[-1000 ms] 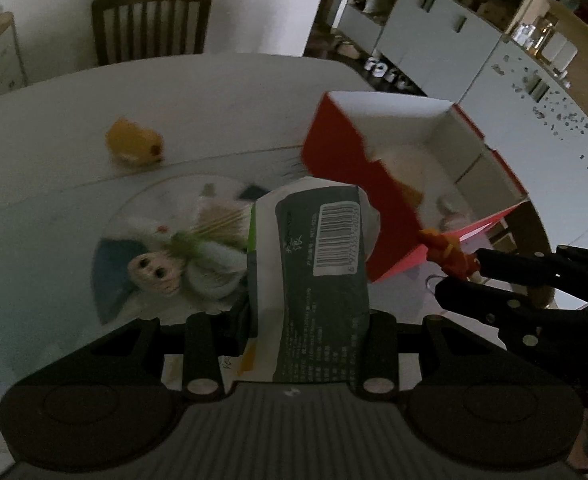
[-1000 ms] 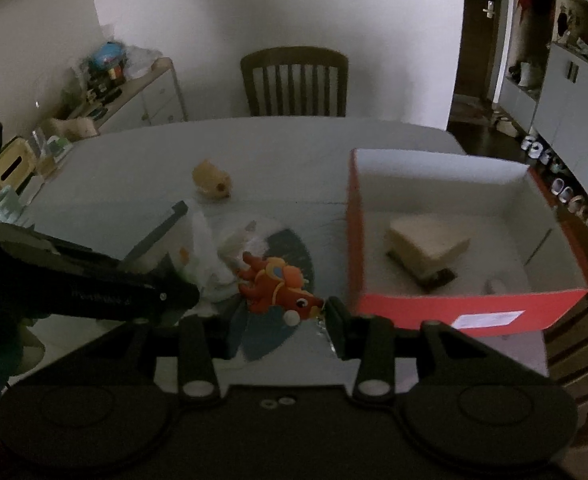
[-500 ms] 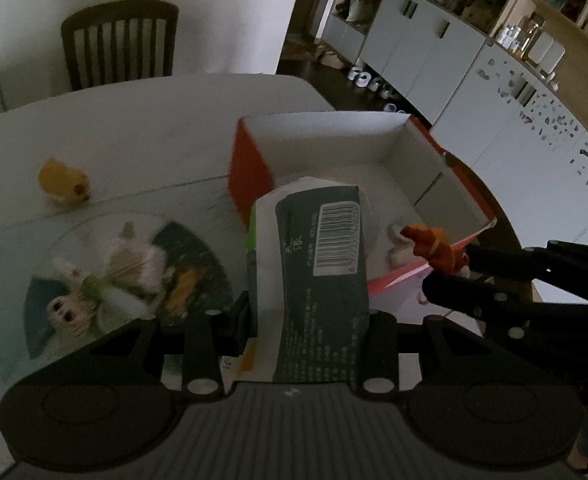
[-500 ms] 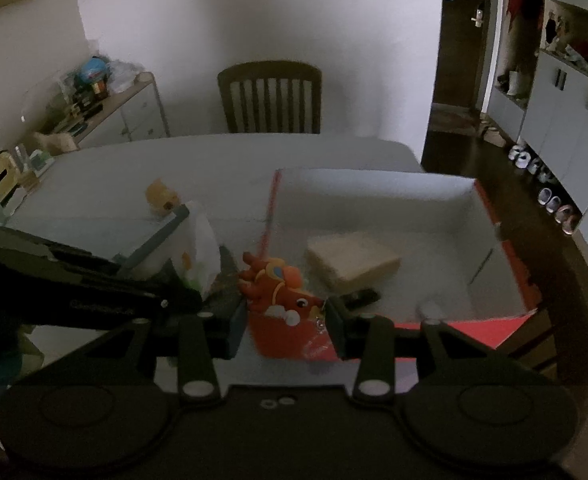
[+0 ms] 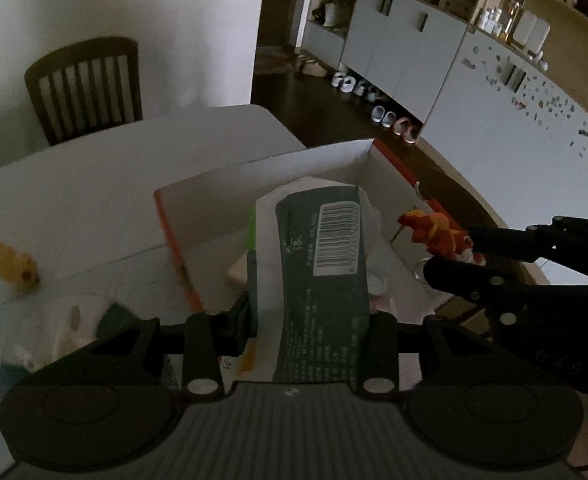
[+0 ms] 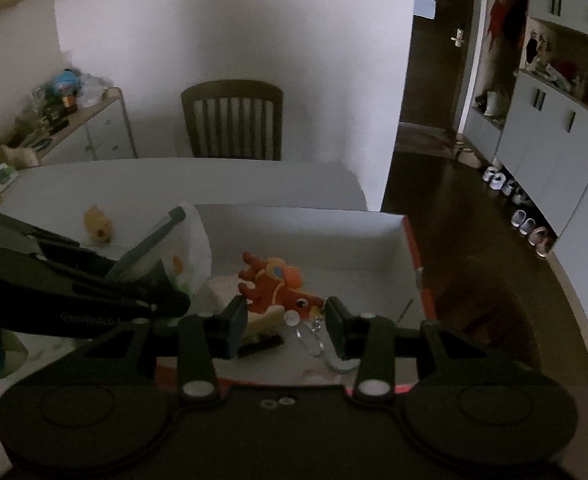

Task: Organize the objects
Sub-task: 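Carry the snack bag and orange fish toy with both tools into the red shoebox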

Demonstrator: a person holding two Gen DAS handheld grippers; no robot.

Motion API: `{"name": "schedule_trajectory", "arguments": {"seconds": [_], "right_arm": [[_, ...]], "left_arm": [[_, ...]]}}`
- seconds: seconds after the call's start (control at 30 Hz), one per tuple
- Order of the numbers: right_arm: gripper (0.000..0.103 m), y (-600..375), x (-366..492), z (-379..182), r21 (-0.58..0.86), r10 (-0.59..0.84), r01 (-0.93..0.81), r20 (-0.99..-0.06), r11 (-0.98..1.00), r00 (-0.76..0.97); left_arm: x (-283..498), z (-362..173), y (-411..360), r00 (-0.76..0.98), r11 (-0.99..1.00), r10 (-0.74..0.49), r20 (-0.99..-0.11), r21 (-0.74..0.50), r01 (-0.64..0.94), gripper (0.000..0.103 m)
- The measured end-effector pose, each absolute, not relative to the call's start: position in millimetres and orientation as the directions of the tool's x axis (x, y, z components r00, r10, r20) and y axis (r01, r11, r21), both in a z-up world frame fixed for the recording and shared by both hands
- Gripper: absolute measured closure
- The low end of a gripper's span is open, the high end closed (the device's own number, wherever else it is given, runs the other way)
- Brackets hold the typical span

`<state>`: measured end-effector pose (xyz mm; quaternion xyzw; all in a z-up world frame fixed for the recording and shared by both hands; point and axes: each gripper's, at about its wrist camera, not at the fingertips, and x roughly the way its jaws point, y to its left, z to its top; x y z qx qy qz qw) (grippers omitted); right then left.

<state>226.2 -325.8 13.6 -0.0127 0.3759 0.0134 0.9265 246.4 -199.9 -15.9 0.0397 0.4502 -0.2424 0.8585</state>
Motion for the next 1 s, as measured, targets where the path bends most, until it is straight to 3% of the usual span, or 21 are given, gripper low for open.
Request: {"name": "schedule_trajectory", "arguments": {"seconds": [0.27,1.0], "right_arm": [[0.061,-352.6,253.6,-12.7,-0.048,-0.026,-0.013,-0.734,0.999,0.679],[0.061,-354.3,290.7,-91.3,-0.099,-0.029,-0.113,-0.863,0.989,0.505]], "left_arm": [[286.0,-32.3,-242.2,0.479,0.882,-0.298,-0.825,-0.047,0.468,0.064],[345.5,-105.5,-301.7,0.35,0.84,-0.201,-0.915,0.023,0.542,0.061]]}}
